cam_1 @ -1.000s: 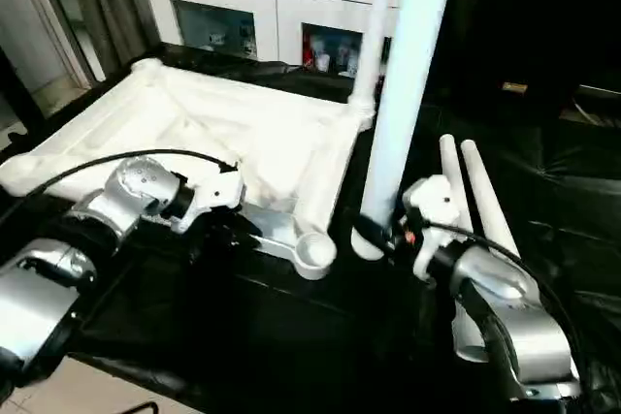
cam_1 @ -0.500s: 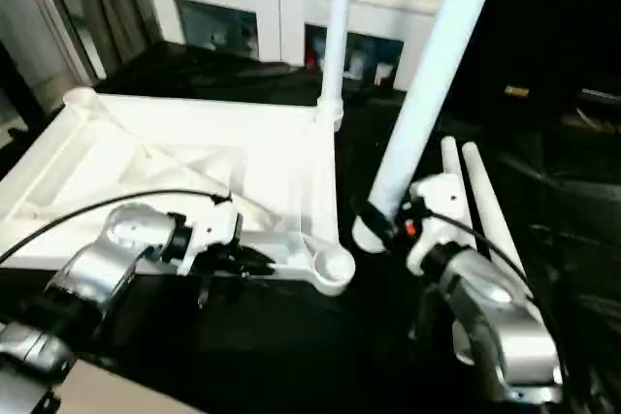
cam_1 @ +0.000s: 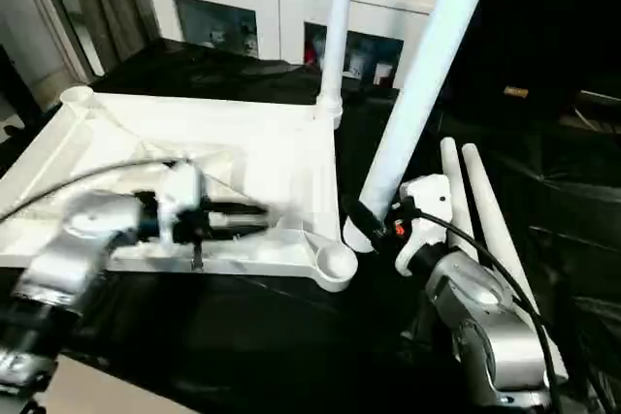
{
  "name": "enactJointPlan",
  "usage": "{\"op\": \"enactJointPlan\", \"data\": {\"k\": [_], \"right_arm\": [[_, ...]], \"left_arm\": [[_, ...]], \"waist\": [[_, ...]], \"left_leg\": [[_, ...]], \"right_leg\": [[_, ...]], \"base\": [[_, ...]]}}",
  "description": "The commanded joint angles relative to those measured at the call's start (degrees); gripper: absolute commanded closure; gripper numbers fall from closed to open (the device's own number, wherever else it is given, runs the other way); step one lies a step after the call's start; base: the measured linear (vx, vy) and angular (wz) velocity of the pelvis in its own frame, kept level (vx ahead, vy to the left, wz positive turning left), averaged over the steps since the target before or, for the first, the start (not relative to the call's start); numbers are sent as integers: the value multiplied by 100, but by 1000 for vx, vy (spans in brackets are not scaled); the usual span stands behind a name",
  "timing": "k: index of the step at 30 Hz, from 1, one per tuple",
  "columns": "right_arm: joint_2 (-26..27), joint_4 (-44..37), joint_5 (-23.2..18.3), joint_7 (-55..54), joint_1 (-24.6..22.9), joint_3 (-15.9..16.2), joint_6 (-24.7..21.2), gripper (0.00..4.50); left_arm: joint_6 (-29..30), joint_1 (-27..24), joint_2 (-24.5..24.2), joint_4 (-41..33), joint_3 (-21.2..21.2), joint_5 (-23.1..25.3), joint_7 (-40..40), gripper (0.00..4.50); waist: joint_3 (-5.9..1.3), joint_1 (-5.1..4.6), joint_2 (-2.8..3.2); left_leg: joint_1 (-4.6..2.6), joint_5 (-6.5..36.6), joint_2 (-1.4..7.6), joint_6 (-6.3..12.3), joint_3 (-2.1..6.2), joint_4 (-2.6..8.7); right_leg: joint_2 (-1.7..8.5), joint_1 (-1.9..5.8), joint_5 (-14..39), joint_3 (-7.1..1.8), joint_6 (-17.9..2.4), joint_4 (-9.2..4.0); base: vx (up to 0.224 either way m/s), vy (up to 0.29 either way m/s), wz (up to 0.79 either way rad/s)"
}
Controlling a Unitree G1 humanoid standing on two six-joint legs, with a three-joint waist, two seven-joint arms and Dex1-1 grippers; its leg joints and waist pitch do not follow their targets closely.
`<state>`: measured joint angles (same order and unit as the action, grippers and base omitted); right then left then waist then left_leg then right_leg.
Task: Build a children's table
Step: Insert table leg to table base
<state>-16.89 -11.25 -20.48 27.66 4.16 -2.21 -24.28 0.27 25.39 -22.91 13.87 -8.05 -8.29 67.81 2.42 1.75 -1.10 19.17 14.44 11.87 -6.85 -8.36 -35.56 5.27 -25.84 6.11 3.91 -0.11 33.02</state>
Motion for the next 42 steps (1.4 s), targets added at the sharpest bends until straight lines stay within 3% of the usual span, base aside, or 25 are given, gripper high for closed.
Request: {"op": "enactJointPlan", "data": {"k": [1,6,7,8,9,12,13,14,15,16,17,18,19,20,21,22,23,24,25,27,28,30,31,41,42], "right_arm": [[-52,-229,149,-245,-21,-8,-57,258],[278,-403,245,-772,-13,-81,-85,258],[385,-448,237,-871,-45,-93,-76,258],[480,-476,218,-975,-72,-111,-117,258],[576,-500,184,-1067,-97,-140,-148,258],[661,-519,150,-1154,-145,-120,-170,258],[664,-522,180,-1177,-155,-80,-162,258],[668,-526,203,-1194,-161,-54,-157,258],[698,-525,207,-1227,-165,-48,-156,258],[733,-520,227,-1259,-163,-47,-150,258],[733,-520,227,-1259,-163,-47,-150,258],[802,-494,278,-1319,-157,-52,-118,258],[818,-475,302,-1348,-150,-58,-89,258],[815,-467,313,-1353,-146,-57,-73,258],[798,-448,329,-1351,-135,-58,-38,258],[774,-428,334,-1339,-119,-68,-25,258],[759,-404,328,-1335,-101,-83,-21,258],[742,-371,317,-1336,-76,-105,-20,258],[720,-343,332,-1330,-59,-108,-6,258],[634,-244,398,-1267,-11,-94,50,258],[610,-211,428,-1246,1,-95,72,258],[590,-162,460,-1249,21,-129,100,258],[578,-141,462,-1249,21,-169,119,258],[674,-114,459,-1326,-88,-203,280,258],[712,-111,460,-1338,-91,-195,296,258]], "left_arm": [[413,-267,112,-457,420,-126,-739,323],[578,-687,829,-1034,1090,349,-2834,323],[719,-813,1127,-1203,1268,433,-3401,323],[775,-946,1341,-1358,1353,476,-3732,323],[807,-1098,1483,-1528,1363,576,-3973,323],[812,-1330,1667,-1766,1345,714,-4349,323],[861,-1375,1708,-1817,1337,775,-4543,323],[899,-1404,1731,-1852,1328,821,-4674,323],[911,-1414,1739,-1854,1330,845,-4755,323],[908,-1407,1746,-1853,1311,983,-4901,323],[908,-1407,1746,-1853,1311,983,-4901,323],[884,-1373,1775,-1877,1253,1159,-5024,323],[971,-1341,1782,-1894,1216,1225,-5093,323],[988,-1320,1787,-1896,1203,1237,-5114,323],[1061,-1252,1798,-1894,1187,1282,-5198,323],[1144,-1199,1794,-1909,1154,1292,-5196,323],[1225,-1175,1812,-1950,1138,1245,-5211,323],[1324,-1157,1794,-2011,1081,1227,-5243,323],[1338,-1145,1759,-2013,1032,1285,-5267,323],[1301,-1155,1683,-2018,883,1413,-5230,323],[1278,-1167,1705,-2025,871,1423,-5246,323],[1272,-1188,1739,-2037,866,1427,-5271,323],[1252,-1199,1723,-2023,840,1446,-5265,323],[1160,-1241,1662,-1872,673,1491,-5381,323],[1182,-1208,1607,-1865,641,1553,-5381,323]], "waist": [[-331,-21,13],[-321,-37,-93],[-339,-44,-97],[-355,-3,-137],[-369,40,-245],[-342,405,-361],[-330,461,-349],[-256,451,-375],[-234,425,-276],[-106,95,-176],[-112,8,-18],[-250,-20,-1],[-233,52,65],[-145,88,194],[-228,22,267],[-282,-88,222],[-332,-108,172],[-448,-167,60],[-514,-201,20],[-429,-83,-135],[-374,13,-145],[-254,86,-126],[-243,86,-90],[-132,77,51],[-132,5,134]], "left_leg": [[150,897,18,207,-111,537],[172,947,-32,304,-148,500],[13,998,-63,278,-327,350],[27,1059,-117,255,-337,308],[-3,1358,-212,254,-463,139],[240,1267,-405,611,-113,-500],[267,1174,-425,565,24,-622],[264,1119,-523,517,197,-723],[82,983,-578,723,332,-517],[-315,1447,-496,1161,285,195],[-380,1976,-218,1327,261,462],[-66,2176,367,1341,178,775],[-30,1788,537,1061,198,769],[145,1447,472,267,23,906],[-64,1262,358,-703,263,919],[-185,1178,518,-1411,482,966],[-274,1002,580,-1414,565,918],[-557,-315,568,-1037,719,704],[-510,-2304,409,-808,739,497],[-81,-3298,22,-756,538,285],[197,-2316,-20,-296,428,337],[184,22,152,587,428,444],[163,300,198,654,430,487],[88,1355,301,511,310,574],[19,1707,461,133,447,694]], "right_leg": [[139,418,2415,-150,-741,-315],[118,418,2715,-143,-574,-386],[88,241,3225,-317,-490,-535],[93,276,3405,-365,-477,-480],[6,238,3924,-703,-461,-563],[446,586,4593,-1984,-851,-862],[477,595,4599,-2175,-892,-897],[262,483,4526,-2339,-850,-944],[-38,306,4384,-2361,-584,-971],[-783,-153,4019,-1736,-170,-737],[-886,-423,3539,-1106,-181,-182],[-484,-223,2086,-345,-425,801],[-314,-201,1510,-176,-494,826],[-260,-96,774,112,-627,794],[-286,16,615,300,-577,692],[-172,110,700,274,-328,635],[-104,140,743,223,-168,571],[50,104,575,100,-94,417],[167,287,206,-11,-196,318],[486,759,-1033,-320,-350,2],[780,986,-1923,-403,-531,39],[850,937,-833,-426,-1053,-108],[782,918,-448,-410,-1174,-114],[658,735,1733,-442,-1278,-224],[410,700,1446,-346,-1036,-147]], "base": [[0,0,0],[0,0,0],[0,0,0],[0,0,0],[-11,17,-22],[-23,50,-35],[-51,150,-40],[-51,150,-40],[-75,212,-37],[-132,217,-39],[-132,217,-39],[-146,231,-39],[-147,240,-22],[-147,240,-22],[-91,203,-5],[-25,144,-3],[-25,144,-3],[-27,82,-3],[-24,66,-19],[-31,36,-25],[-63,-60,-20],[-73,-58,-13],[-77,-40,1],[-65,-27,3],[0,0,0]]}}
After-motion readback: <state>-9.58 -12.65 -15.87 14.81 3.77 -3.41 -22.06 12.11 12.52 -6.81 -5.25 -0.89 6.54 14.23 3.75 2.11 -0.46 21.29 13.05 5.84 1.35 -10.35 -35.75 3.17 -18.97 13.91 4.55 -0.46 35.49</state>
